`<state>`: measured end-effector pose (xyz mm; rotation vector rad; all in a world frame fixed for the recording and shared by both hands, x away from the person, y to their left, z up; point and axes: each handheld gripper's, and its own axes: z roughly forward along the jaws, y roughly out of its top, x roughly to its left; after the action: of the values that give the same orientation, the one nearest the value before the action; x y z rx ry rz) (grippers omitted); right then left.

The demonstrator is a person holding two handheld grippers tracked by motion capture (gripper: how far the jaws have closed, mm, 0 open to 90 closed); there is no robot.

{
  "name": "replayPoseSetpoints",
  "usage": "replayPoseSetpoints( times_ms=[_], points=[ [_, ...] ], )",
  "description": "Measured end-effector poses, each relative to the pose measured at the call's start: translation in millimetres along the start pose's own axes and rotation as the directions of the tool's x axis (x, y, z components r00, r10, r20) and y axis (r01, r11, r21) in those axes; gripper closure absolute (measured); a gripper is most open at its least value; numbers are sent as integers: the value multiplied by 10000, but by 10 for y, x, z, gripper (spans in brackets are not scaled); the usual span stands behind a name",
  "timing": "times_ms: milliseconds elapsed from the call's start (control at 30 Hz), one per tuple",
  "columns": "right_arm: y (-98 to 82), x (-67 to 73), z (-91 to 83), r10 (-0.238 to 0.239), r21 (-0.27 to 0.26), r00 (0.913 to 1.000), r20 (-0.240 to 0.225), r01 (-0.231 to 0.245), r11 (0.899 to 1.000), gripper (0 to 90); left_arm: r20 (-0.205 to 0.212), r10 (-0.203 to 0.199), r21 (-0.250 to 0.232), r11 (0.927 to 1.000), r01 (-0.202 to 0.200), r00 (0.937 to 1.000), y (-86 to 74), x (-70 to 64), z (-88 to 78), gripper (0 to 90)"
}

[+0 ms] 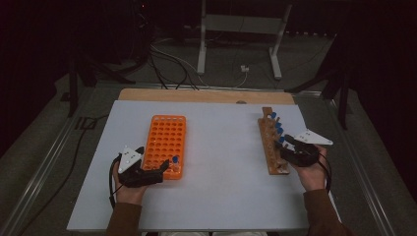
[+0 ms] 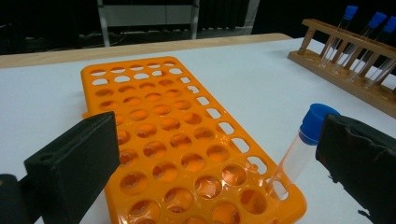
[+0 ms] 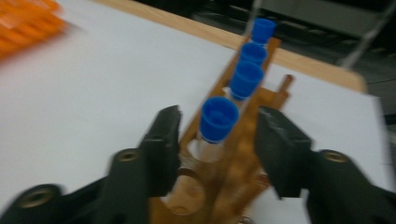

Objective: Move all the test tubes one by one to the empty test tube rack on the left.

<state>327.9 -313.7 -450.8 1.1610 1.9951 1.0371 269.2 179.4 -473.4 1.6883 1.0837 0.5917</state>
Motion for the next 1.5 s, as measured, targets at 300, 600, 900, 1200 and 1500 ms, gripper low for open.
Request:
replayPoseSetpoints(
  times_ms=[300,600,900,1200,1500],
  points=[
    [-16,-21,81,469,-42,9986,-250,-470,9989,742,9,94,131,9999,-94,10000,-9,-17,25,7],
    [-29,-34,153,966,-89,9939,-523,-972,9952,760,-2,78,186,9998,-78,10000,-15,-24,38,7],
    [-36,-32,166,1074,-48,9929,-519,-1078,9942,759,4,82,195,9998,-82,10000,-19,-19,39,7],
    [-20,-38,148,1137,72,9925,-447,-1134,9935,765,-20,114,268,9996,-114,9999,-23,-10,48,7],
    [28,-55,77,1163,-128,9922,-449,-1170,9930,766,-11,172,299,9994,-172,9999,-26,-19,59,7]
  ],
)
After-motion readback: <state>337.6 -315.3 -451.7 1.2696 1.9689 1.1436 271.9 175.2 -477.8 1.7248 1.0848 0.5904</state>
